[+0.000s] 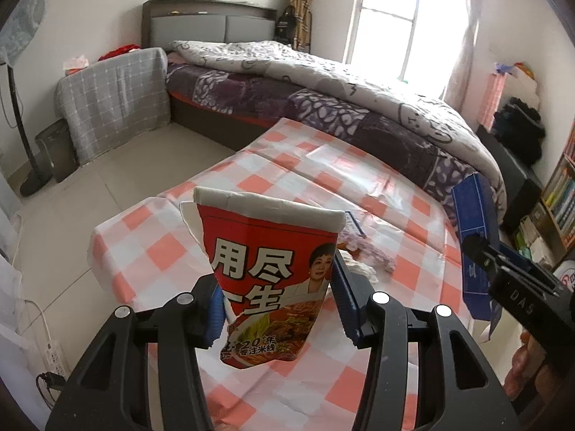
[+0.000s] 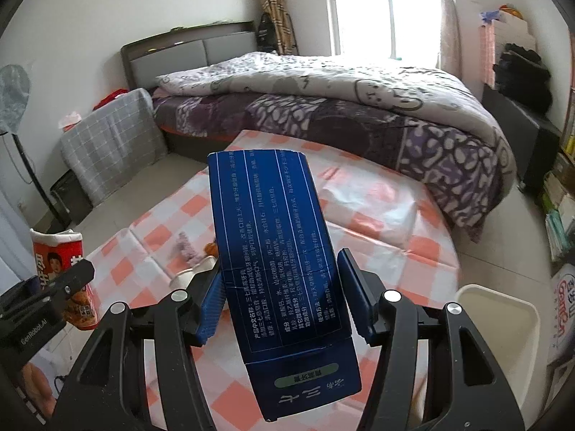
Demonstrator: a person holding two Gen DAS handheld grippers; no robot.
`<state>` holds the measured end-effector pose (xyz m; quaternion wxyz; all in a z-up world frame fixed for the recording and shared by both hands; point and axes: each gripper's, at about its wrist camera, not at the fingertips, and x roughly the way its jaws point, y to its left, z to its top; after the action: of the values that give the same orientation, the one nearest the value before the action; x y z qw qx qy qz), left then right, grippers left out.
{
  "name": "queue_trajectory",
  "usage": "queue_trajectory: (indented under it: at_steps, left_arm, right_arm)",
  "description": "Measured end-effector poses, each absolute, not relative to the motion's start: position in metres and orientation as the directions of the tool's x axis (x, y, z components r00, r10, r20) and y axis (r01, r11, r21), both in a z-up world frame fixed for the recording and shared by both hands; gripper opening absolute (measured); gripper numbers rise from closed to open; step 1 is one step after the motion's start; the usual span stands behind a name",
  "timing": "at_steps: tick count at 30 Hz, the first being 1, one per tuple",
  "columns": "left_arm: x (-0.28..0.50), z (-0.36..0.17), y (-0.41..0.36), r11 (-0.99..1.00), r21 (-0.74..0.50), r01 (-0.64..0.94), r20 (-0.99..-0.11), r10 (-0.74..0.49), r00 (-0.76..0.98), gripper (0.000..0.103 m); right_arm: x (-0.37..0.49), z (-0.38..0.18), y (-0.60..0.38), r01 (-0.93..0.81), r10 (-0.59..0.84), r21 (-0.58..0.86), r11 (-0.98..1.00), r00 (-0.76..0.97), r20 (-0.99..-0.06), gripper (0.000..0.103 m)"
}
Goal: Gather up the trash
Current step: 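Carry the blue box to the white bin and release it with the right tool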
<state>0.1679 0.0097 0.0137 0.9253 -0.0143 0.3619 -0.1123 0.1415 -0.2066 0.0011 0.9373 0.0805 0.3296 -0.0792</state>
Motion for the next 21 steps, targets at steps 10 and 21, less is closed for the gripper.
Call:
queue_trajectory:
  at_steps: [10, 21]
  left_arm:
    - [0.161, 0.008, -0.033, 0.961, -0.083, 0.264, -0.669, -0.25, 0.7, 0.051]
    - [0.148, 0.004, -0.084, 0.933, -0.065, 0.353, -0.667, -0.304, 0.68, 0.051]
  right_arm:
    - [0.122, 0.003, -0.256, 0.313, -0.162, 0.115, 0.943, 0.731, -0.663, 0.056]
    - [0.084, -0.007, -0.329, 0.463, -0.203, 0.163, 0.871, 0.642, -0.739, 0.056]
